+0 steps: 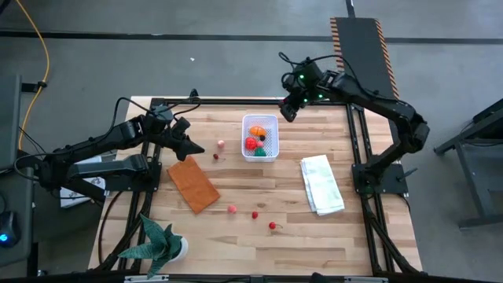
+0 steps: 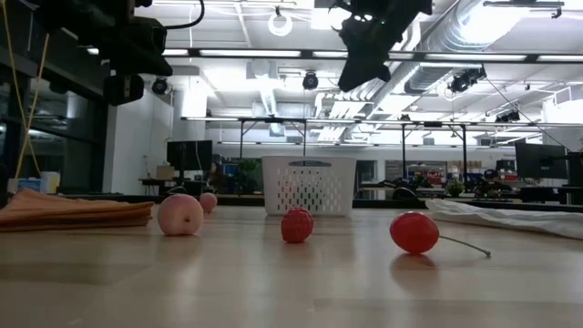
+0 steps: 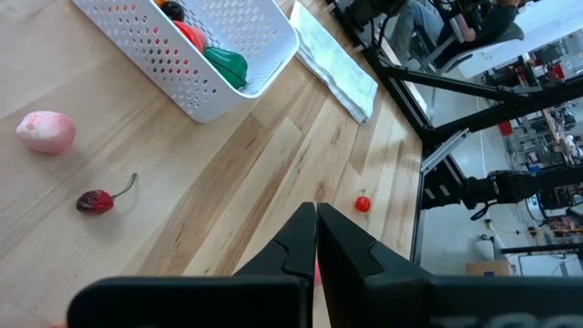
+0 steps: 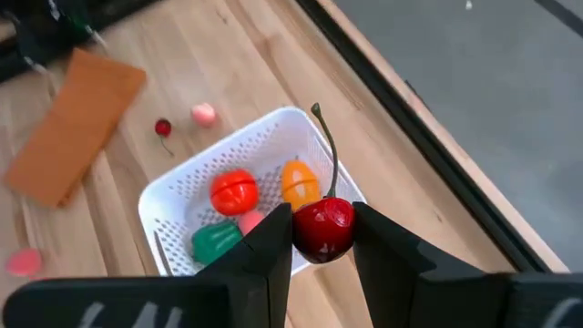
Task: Pick and placing Produce into tupperware
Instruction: Put the red cherry into the white bin
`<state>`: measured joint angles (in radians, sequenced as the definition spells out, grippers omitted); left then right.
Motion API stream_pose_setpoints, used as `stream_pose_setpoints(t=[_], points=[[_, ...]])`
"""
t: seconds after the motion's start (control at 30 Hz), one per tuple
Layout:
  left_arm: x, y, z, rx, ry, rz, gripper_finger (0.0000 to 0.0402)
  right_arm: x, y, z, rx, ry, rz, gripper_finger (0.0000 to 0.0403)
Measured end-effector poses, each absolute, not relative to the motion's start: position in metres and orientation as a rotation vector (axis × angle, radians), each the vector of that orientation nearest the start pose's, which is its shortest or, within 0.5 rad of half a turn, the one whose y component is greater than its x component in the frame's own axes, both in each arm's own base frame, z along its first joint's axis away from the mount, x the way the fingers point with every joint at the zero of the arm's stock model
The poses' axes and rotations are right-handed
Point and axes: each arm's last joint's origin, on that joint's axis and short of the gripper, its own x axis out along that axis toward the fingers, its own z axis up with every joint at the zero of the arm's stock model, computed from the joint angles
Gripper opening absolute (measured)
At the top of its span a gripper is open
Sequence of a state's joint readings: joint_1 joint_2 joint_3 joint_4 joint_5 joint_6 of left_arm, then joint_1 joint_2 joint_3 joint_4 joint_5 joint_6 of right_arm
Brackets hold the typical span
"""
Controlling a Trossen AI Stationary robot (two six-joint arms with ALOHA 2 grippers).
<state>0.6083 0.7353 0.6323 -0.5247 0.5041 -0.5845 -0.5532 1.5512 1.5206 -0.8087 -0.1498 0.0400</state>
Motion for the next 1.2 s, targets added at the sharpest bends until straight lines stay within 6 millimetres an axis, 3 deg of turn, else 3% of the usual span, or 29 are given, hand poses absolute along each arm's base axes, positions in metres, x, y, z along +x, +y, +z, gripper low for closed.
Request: stream_pose_setpoints(t=[0.43,0.7,1.2], points=[[0.131,0.074,0.260,-0.895,0.496,0.264,0.0003,0.330,-0.182,0.338,0.249,0.979,-0.349,0.0094],[0.131,0.074,0.260,-0.891,0.497,0.264,0.0003,0.354,-0.176,0.313,0.221,1.088,-0.326,0.0094],[0.131,0.074,0.260,-0.881,0.497,0.274,0.0003,0.379,-0.174,0.266,0.278,1.201,-0.254,0.0094]])
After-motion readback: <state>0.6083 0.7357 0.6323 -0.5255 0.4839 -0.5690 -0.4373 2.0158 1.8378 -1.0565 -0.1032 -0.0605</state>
